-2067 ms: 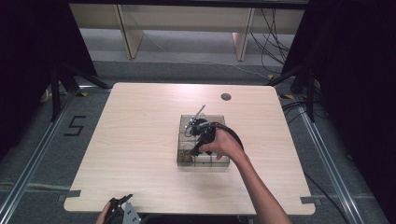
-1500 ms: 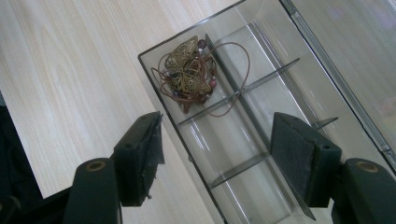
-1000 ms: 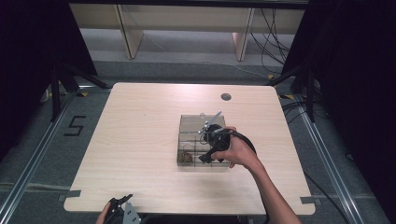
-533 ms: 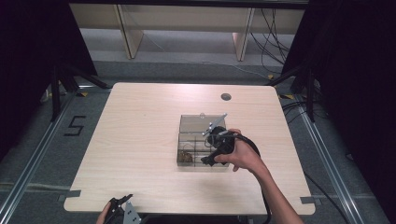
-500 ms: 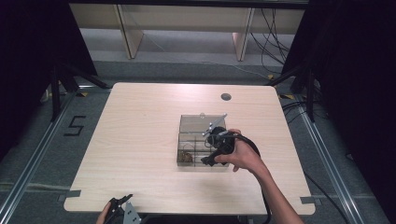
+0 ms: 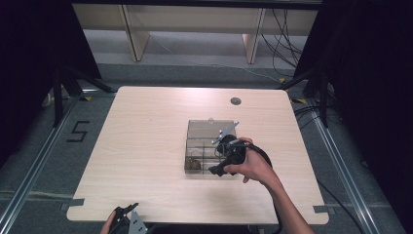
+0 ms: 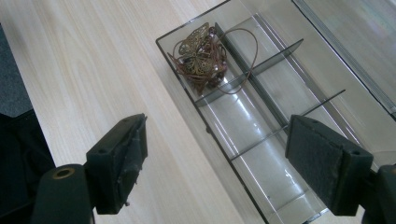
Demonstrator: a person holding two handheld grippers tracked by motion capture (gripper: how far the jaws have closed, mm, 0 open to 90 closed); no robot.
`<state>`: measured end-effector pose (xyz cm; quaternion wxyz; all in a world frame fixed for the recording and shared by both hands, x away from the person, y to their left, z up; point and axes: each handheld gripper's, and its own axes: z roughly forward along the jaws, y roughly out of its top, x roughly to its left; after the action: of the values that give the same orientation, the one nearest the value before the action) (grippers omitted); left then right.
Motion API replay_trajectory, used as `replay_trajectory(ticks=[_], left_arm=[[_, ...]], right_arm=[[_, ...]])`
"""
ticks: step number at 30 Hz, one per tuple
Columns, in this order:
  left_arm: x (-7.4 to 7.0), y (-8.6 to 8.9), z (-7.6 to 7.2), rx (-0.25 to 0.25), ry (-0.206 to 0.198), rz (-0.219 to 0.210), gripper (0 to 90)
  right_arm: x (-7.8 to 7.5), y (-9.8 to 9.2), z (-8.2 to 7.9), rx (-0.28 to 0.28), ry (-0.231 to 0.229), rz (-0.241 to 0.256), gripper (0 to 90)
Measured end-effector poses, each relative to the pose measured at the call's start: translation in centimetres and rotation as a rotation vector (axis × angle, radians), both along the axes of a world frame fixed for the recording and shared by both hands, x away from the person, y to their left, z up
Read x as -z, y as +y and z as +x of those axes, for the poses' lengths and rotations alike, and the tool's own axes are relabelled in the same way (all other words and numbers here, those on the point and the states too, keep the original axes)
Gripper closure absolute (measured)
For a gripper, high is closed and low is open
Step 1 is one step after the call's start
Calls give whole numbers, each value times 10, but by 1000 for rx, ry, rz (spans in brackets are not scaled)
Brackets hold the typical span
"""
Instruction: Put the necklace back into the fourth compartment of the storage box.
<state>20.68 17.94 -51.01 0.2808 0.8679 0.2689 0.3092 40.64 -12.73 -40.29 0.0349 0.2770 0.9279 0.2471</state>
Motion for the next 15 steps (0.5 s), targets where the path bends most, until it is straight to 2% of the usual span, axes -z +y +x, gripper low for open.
replay_trajectory(ticks=[1, 2, 6, 10, 15], left_arm=[[0, 0, 0, 0, -2, 7, 157], [2, -1, -1, -6, -2, -43, 157], [1, -1, 0, -1, 1, -26, 157], [2, -1, 0, 6, 8, -33, 157], [1, -1, -1, 0, 9, -26, 157]], right_arm=[[0, 0, 0, -8, -11, 0, 218], [0, -1, 0, -9, -12, -1, 218], [2, -1, -2, -1, -9, 3, 217], [4, -3, -3, -8, -11, 8, 214], [4, -5, -6, 16, -2, 21, 211]])
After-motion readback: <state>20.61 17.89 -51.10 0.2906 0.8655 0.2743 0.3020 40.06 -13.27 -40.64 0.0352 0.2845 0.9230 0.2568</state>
